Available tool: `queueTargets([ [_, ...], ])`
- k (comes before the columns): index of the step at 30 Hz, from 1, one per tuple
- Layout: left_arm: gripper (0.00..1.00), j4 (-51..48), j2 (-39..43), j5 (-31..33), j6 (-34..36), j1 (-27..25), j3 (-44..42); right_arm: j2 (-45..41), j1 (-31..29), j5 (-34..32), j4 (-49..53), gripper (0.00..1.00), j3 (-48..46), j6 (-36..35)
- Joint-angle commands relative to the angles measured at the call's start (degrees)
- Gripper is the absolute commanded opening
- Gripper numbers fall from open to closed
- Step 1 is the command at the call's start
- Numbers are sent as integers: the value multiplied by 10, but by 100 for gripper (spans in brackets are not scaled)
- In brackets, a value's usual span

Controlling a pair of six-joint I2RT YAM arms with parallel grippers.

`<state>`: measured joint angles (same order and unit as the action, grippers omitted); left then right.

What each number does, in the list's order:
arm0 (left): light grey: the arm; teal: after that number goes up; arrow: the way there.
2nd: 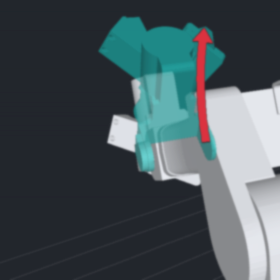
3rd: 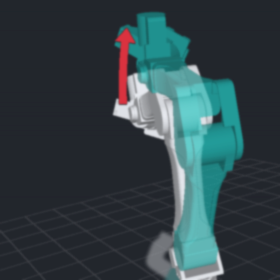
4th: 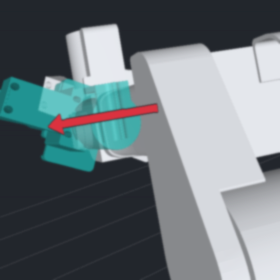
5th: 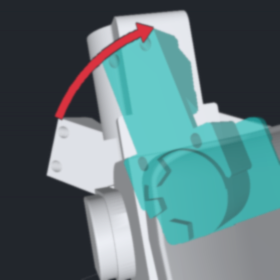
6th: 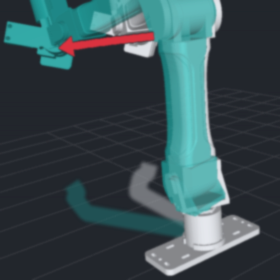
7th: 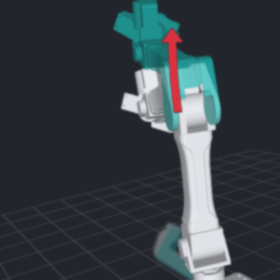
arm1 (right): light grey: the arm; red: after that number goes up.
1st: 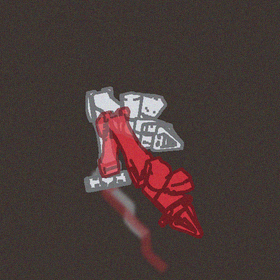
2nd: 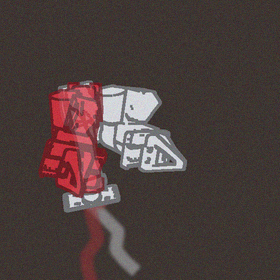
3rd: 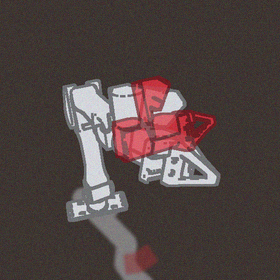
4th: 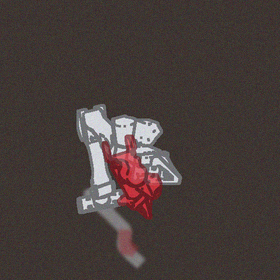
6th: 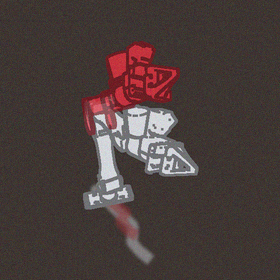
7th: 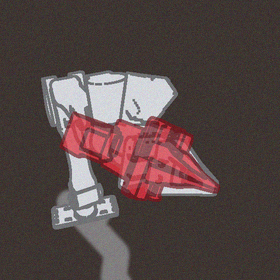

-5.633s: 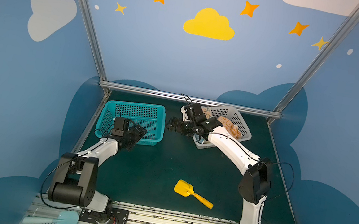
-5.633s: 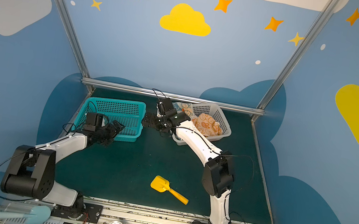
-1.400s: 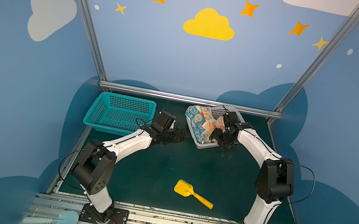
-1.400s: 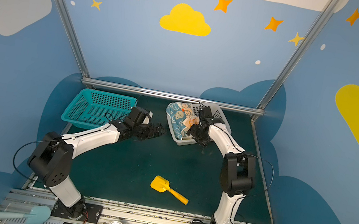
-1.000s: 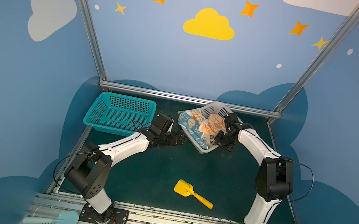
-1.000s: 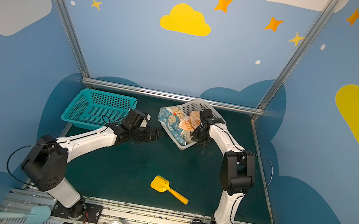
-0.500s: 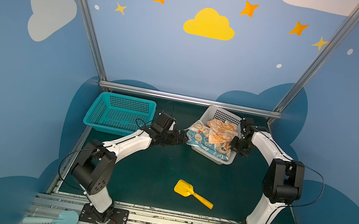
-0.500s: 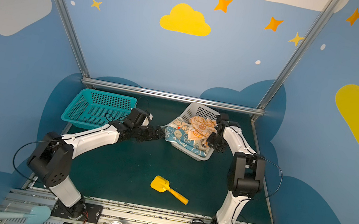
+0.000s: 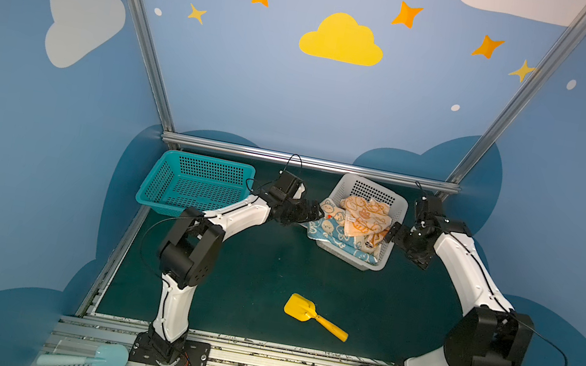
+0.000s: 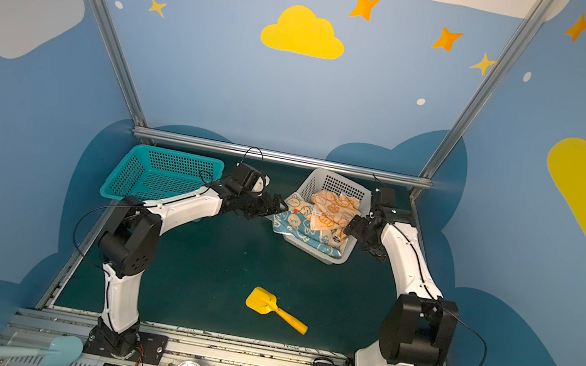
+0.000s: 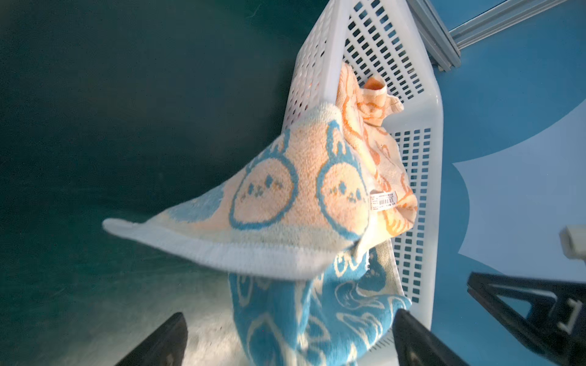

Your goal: Fold and stack the towels

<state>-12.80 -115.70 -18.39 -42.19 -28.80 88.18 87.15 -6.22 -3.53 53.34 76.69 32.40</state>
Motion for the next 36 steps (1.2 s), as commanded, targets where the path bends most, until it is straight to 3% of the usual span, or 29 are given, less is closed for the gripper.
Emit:
queueTargets([
  [1,100,4,-46,-32,-13,-9,45,-37,-2,27,5,98,-20,-4],
  [11,100,20,-129,-43,-46,-87,155,-109,20,33,-2,98,-63,-40],
  [17,100,-5,-171,-50,-54,-115,225,-144,33,15,-31,98,-91,-26],
  [22,100,1,-93,-15,-38,-99,134,-172,33,36,-105,98,-119,-62],
  [26,100,27,-12,-13,-37,-63,29,-132,12,46,-100,98,-79,-67],
  [31,100,50,90,-23,-33,-12,-82,-61,-54,43,-106,98,-20,-76],
  [36,100,37,169,-37,-27,16,-134,36,-133,23,-106,98,54,-84],
])
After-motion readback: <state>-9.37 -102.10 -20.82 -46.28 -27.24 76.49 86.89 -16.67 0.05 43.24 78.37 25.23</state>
